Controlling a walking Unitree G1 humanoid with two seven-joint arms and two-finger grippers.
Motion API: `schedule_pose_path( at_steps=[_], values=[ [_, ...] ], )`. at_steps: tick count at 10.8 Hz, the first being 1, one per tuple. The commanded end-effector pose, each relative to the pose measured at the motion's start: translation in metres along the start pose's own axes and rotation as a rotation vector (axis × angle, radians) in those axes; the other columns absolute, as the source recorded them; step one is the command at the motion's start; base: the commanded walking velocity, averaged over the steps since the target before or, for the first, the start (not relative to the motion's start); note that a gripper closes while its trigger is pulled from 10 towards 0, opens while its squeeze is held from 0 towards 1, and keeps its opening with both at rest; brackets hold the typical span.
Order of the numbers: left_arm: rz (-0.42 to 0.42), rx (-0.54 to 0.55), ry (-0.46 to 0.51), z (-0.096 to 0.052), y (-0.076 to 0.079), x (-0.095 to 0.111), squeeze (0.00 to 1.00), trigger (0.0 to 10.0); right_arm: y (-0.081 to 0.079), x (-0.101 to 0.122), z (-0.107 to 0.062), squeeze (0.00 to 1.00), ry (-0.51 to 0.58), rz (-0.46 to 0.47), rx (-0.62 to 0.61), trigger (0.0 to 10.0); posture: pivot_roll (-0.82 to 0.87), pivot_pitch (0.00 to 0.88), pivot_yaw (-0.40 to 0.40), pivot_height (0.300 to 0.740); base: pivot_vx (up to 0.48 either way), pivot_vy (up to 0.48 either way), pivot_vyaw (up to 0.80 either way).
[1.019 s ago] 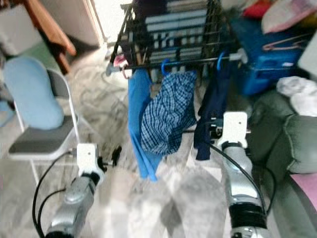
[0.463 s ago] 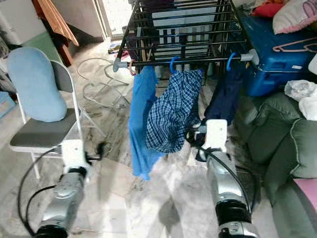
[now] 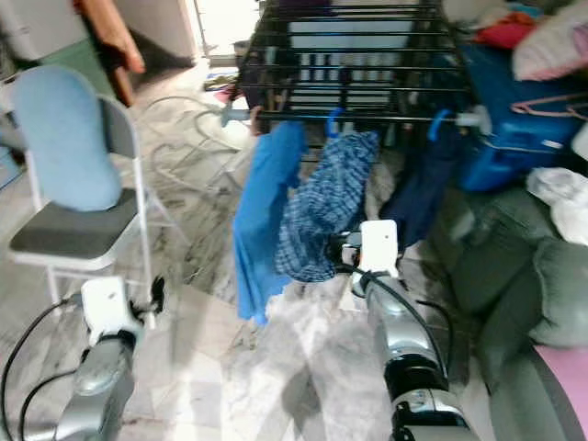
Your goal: Hang hanger
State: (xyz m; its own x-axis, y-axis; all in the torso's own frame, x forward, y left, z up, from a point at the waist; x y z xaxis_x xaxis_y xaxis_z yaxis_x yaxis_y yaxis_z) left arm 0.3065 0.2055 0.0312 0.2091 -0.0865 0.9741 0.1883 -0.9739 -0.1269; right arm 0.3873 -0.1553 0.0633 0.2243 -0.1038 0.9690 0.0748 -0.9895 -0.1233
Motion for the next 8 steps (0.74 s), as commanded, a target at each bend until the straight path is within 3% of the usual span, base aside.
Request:
schedule_pose_path(
  at_steps=[1,5,8],
  values=[
    [-0.002,-0.008,0.015,0.0,-0.001,0.004,0.0,10.0,-0.001,0.003,0.002,0.0,0.011,0.002,-0.008,10.0,0.0,0.0,0.021,0.74,0.0,0.0,0.0],
    [-0.037,-0.124,0.004,0.002,0.024,0.007,0.0,10.0,0.017,-0.003,-0.003,0.0,0.011,0.001,-0.074,10.0,-0.03,0.0,0.041,0.74,0.0,0.0,0.0],
    [-0.052,-0.188,0.006,-0.019,0.014,0.005,0.0,10.0,0.031,-0.016,-0.023,0.0,0.003,0.041,-0.106,10.0,-0.05,0.0,0.057,0.74,0.0,0.0,0.0]
  ],
)
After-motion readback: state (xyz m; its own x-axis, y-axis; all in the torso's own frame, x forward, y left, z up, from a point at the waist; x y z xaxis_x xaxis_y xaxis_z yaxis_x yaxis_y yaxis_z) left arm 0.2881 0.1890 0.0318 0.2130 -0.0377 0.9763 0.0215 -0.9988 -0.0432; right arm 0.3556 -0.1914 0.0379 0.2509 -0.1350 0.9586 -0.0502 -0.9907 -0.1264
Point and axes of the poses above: a point about 5 cm out from each wrist's last joint towards the gripper, its own z axis pointing out of the wrist towards the gripper, its own x axis along the axis of the wrist's last joint, y = z × x, the point moved 5 cm from there along z, pointing out of the wrist towards the gripper, and after that the axes turned 7 degrees about z, right-handed, at the moved point
